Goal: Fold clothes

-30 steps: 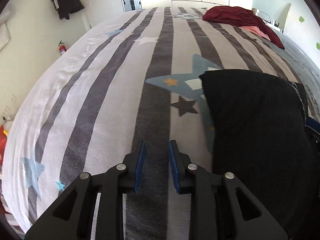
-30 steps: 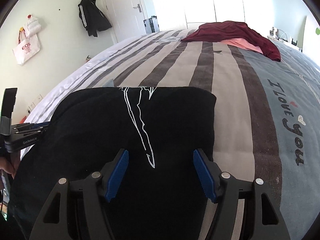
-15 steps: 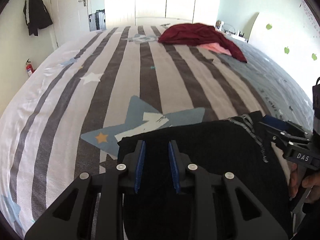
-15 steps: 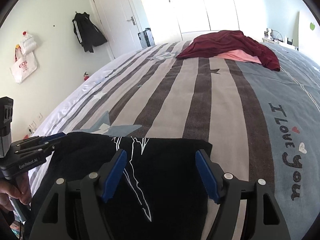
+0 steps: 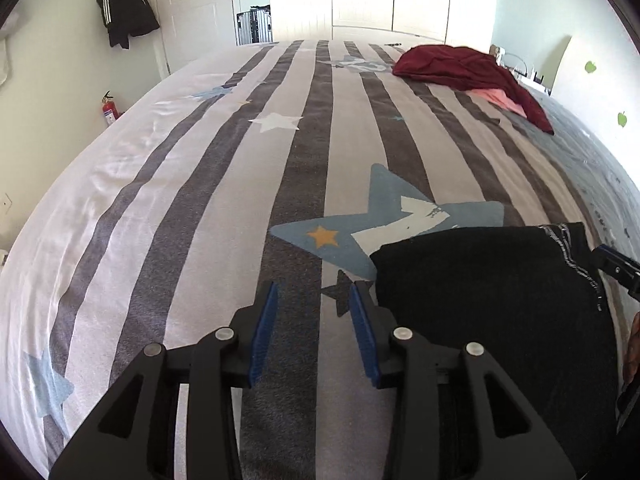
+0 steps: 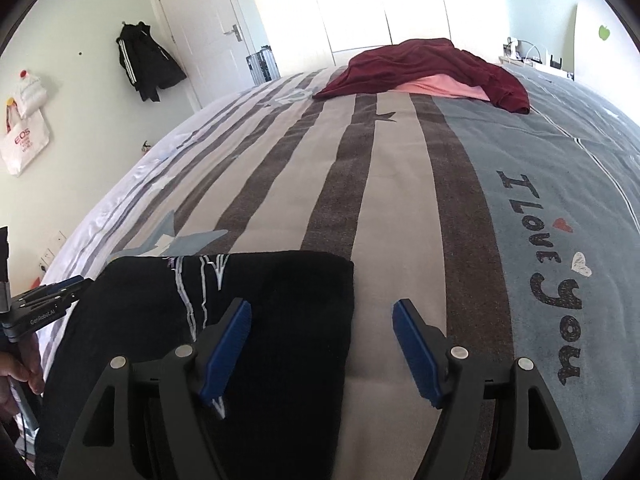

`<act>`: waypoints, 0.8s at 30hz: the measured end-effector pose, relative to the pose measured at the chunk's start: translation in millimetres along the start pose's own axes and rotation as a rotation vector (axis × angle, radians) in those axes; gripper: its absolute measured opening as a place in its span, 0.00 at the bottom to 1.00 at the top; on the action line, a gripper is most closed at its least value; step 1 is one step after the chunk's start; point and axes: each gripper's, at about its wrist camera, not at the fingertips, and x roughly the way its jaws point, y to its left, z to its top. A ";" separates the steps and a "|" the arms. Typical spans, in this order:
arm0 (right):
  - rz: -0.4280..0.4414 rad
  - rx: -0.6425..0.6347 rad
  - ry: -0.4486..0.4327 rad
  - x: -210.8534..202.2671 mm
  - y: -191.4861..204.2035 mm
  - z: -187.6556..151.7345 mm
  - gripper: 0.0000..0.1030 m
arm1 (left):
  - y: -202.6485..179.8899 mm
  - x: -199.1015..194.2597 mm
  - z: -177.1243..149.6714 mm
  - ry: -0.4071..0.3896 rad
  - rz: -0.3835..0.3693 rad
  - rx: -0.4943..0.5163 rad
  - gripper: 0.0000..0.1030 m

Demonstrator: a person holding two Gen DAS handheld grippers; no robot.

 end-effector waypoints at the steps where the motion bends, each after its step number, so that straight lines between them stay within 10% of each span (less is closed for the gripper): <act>1: 0.013 -0.006 -0.010 -7.1 1.9 -1.5 0.68 | 2.2 -8.2 -1.3 -0.011 -0.012 -0.005 0.34; 10: 0.027 -0.053 -0.005 -33.3 22.3 -16.4 0.69 | -1.0 -35.0 -10.6 0.008 -0.092 -0.061 0.63; 24: 0.052 0.070 0.123 16.3 -3.1 2.6 0.75 | -33.6 31.2 16.0 0.120 -0.127 -0.021 0.66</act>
